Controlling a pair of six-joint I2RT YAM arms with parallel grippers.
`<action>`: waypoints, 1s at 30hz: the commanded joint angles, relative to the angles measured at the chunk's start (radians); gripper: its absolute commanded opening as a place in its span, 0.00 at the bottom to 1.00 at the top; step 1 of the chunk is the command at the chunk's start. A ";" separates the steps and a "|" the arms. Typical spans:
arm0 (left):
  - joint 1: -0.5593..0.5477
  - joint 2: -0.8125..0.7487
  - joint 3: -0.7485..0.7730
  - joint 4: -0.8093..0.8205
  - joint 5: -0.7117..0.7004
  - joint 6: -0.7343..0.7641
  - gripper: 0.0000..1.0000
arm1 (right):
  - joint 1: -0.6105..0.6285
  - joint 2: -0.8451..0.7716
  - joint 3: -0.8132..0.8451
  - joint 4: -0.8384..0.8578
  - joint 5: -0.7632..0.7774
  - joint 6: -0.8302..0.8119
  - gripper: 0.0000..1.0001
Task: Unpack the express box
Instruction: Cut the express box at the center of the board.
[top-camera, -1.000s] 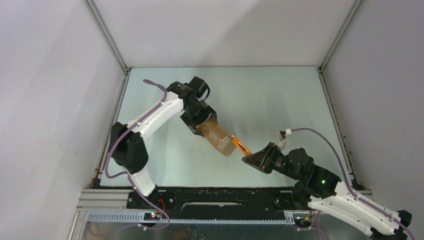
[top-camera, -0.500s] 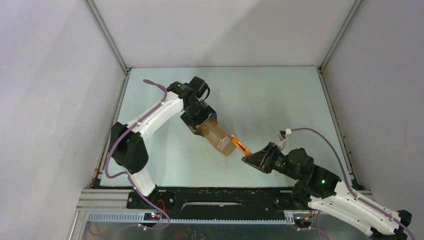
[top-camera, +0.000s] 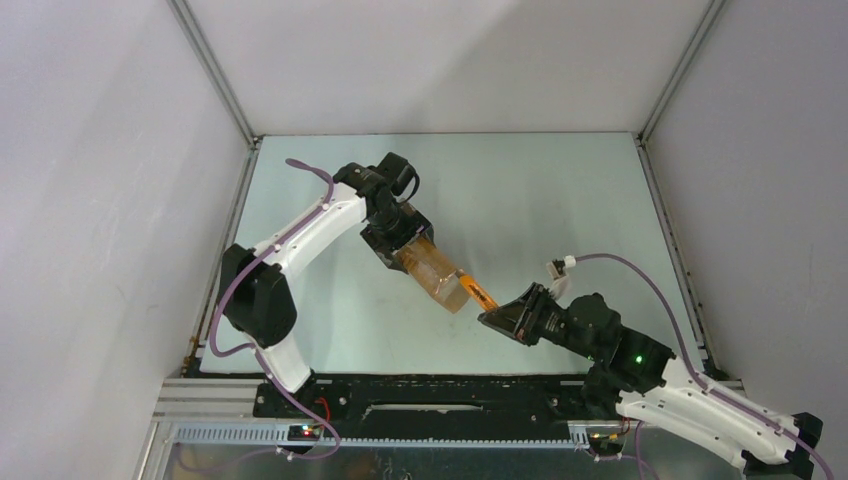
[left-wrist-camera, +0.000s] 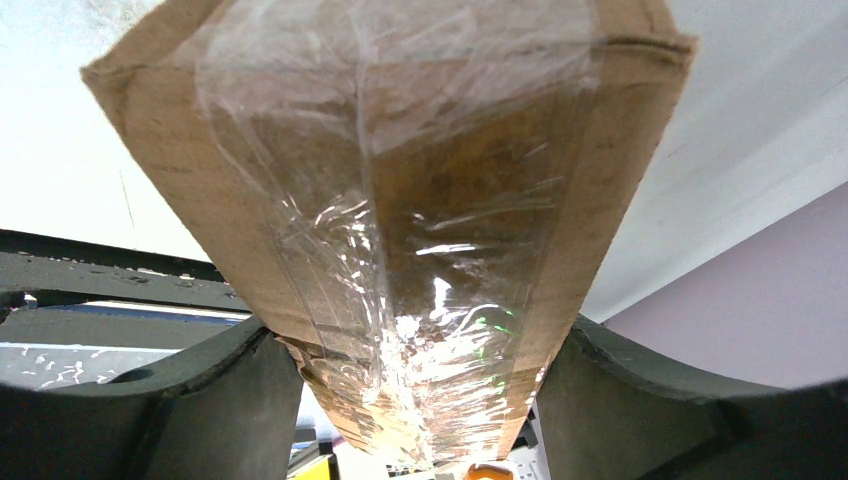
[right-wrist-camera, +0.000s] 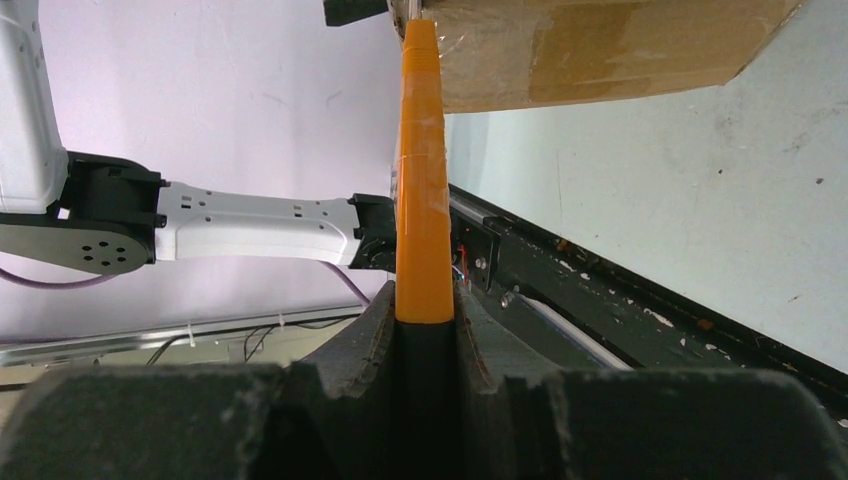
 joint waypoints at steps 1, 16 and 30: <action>0.003 -0.014 -0.016 0.030 0.051 -0.020 0.53 | 0.010 0.020 -0.004 0.083 -0.038 -0.002 0.00; 0.002 0.000 0.012 0.017 0.046 -0.028 0.52 | 0.016 0.089 -0.004 0.131 -0.127 -0.012 0.00; 0.003 -0.001 -0.008 0.007 0.033 -0.014 0.51 | -0.063 0.050 -0.002 0.134 -0.321 -0.040 0.00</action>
